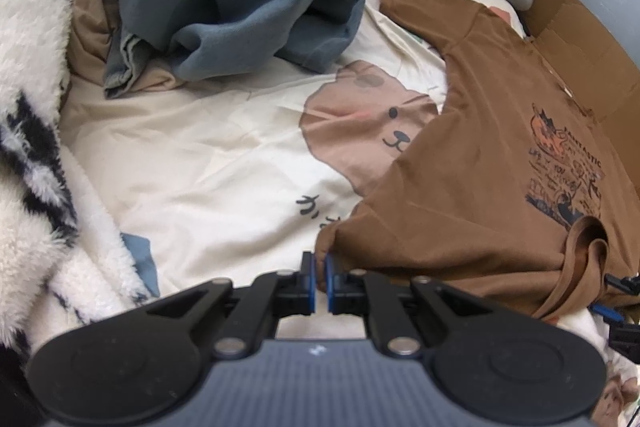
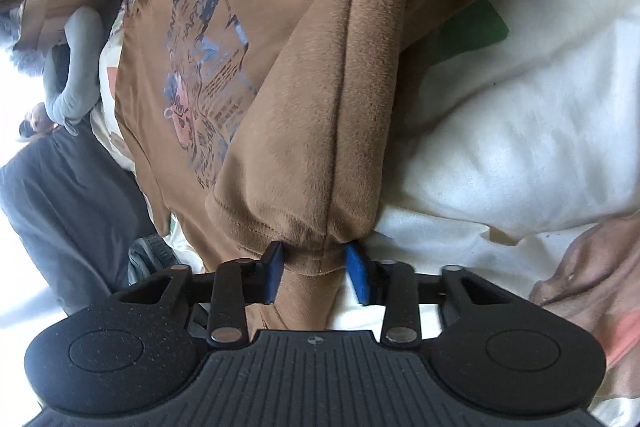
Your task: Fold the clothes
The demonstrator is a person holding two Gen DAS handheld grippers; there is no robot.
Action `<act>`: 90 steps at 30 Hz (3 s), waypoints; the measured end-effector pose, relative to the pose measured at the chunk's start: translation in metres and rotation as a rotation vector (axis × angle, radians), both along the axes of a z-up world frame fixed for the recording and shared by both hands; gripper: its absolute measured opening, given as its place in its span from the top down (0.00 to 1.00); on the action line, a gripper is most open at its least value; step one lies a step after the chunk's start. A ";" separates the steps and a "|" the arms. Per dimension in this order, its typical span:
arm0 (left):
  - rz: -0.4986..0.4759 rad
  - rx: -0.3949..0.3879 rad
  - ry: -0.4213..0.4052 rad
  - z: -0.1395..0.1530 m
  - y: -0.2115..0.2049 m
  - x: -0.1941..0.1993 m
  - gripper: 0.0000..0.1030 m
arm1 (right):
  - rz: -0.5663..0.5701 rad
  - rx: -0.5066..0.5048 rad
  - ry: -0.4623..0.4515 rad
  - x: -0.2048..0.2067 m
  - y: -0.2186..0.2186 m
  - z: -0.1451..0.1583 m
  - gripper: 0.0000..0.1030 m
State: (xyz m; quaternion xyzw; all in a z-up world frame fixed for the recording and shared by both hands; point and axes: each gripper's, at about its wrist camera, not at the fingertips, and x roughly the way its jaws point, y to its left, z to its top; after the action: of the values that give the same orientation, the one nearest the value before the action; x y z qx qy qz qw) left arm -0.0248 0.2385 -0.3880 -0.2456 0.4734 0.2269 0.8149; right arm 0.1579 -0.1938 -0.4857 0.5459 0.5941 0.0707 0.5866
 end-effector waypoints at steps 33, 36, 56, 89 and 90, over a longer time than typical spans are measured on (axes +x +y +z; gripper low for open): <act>0.004 0.089 -0.032 0.054 -0.007 0.003 0.95 | 0.065 -0.116 -0.039 -0.066 -0.106 0.072 0.93; 0.004 0.097 -0.037 0.057 -0.003 0.005 0.95 | 0.091 -0.138 -0.048 -0.071 -0.113 0.073 0.93; -0.030 0.092 -0.073 0.096 -0.011 0.009 0.95 | 0.234 -0.238 -0.130 -0.100 -0.152 0.132 0.94; -0.041 0.017 -0.217 0.208 -0.013 0.016 0.96 | 0.253 -0.216 -0.302 -0.096 -0.190 0.275 0.95; -0.042 0.019 -0.215 0.208 -0.012 0.016 0.96 | 0.255 -0.218 -0.303 -0.097 -0.191 0.276 0.95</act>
State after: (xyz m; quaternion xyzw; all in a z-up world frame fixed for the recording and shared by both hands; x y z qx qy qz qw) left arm -0.0091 0.2262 -0.1803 -0.2506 0.3863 0.1864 0.8679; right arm 0.0613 -0.3845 -0.2097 0.3829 0.5675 0.1611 0.7109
